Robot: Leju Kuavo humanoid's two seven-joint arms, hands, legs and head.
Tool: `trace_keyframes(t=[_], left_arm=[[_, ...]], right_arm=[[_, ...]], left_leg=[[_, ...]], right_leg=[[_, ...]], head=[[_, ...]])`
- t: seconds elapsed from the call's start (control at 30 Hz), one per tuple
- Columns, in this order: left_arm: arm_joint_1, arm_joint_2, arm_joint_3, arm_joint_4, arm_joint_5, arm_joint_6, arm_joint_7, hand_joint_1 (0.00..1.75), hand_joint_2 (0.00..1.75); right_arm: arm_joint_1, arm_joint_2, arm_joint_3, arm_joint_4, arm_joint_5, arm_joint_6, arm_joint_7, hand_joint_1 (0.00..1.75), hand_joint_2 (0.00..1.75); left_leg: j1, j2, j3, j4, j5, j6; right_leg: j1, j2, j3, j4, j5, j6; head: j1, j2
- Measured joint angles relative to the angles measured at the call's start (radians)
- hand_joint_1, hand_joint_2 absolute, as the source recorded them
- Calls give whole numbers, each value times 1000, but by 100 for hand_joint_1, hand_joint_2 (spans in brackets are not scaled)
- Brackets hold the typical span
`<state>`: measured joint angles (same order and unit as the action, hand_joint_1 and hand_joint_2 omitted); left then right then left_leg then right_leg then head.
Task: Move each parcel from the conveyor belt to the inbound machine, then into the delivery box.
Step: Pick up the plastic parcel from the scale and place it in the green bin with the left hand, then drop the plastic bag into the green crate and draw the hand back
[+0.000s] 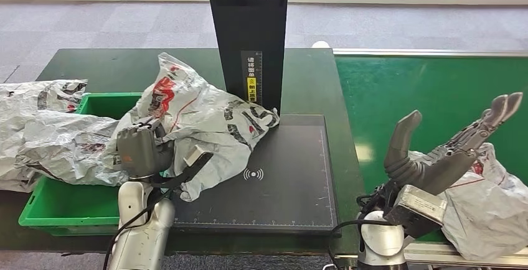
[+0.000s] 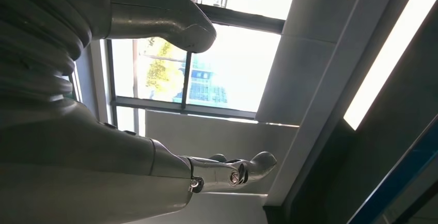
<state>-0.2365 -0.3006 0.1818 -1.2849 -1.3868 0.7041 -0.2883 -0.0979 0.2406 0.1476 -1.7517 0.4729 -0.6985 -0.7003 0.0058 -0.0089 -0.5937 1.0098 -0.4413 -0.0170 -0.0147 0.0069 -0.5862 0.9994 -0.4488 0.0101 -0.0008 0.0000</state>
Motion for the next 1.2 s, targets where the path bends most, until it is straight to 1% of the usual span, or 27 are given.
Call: trace_keyframes(t=[0.1,0.2,0.3,0.47,0.73,0.83,0.9,0.97,1.0,1.03,1.1,1.17,1.2], left_arm=[[4,0,68,-60,46,0,-47,175,175],[1,-2,147,-87,88,0,-104,175,175],[-5,-6,214,-98,102,0,-123,175,175],[-8,-11,259,-108,103,0,-126,175,175],[-10,-12,281,-111,105,0,-128,175,175],[-23,-14,312,-110,132,0,-160,175,175],[-43,-19,358,-103,158,0,-209,175,175],[-69,-23,416,-91,170,0,-254,87,175],[-81,-26,445,-82,160,0,-258,44,175],[-91,-28,467,-72,137,0,-243,0,175],[-107,-31,493,-46,55,0,-163,0,175],[-121,-34,499,-17,-23,0,-74,0,175],[-127,-36,500,-5,-46,0,-44,0,175]], right_arm=[[0,0,0,0,-3,0,0,0,175],[0,0,0,0,-5,0,0,0,175],[0,0,0,0,-6,0,0,0,175],[0,0,0,0,-6,0,0,0,175],[0,0,0,0,-7,0,0,0,175],[1,0,0,0,-10,0,0,0,175],[1,0,0,0,-12,0,0,0,175],[2,0,1,0,-12,0,0,0,175],[2,0,2,0,-12,0,0,0,175],[2,0,2,0,-12,0,0,0,175],[2,0,3,0,-12,0,0,0,175],[1,0,4,0,-12,0,0,0,175],[1,0,5,0,-12,0,0,0,175]], left_leg=[[0,0,0,0,0,0],[0,0,0,0,0,0],[0,1,0,0,0,0],[0,0,0,0,0,0],[0,0,0,0,0,0],[0,1,0,0,0,0],[0,1,0,0,0,0],[0,1,0,0,0,0],[0,1,0,0,0,0],[0,1,0,0,0,0],[0,0,0,0,0,0],[0,-1,0,0,0,0],[0,-1,0,0,0,0]], right_leg=[[0,0,0,0,0,0],[0,0,-1,0,0,0],[0,1,-1,0,0,0],[0,0,0,0,0,0],[0,0,0,0,0,0],[0,0,0,0,0,0],[0,0,0,0,0,0],[0,0,-1,0,0,0],[0,0,-1,0,0,0],[0,0,-1,0,0,0],[0,0,-1,0,0,0],[0,-1,0,0,0,0],[0,0,0,0,0,0]], head=[[0,0],[0,0],[0,0],[0,0],[0,0],[0,0],[0,0],[0,0],[0,0],[0,0],[0,0],[0,0],[0,0]])
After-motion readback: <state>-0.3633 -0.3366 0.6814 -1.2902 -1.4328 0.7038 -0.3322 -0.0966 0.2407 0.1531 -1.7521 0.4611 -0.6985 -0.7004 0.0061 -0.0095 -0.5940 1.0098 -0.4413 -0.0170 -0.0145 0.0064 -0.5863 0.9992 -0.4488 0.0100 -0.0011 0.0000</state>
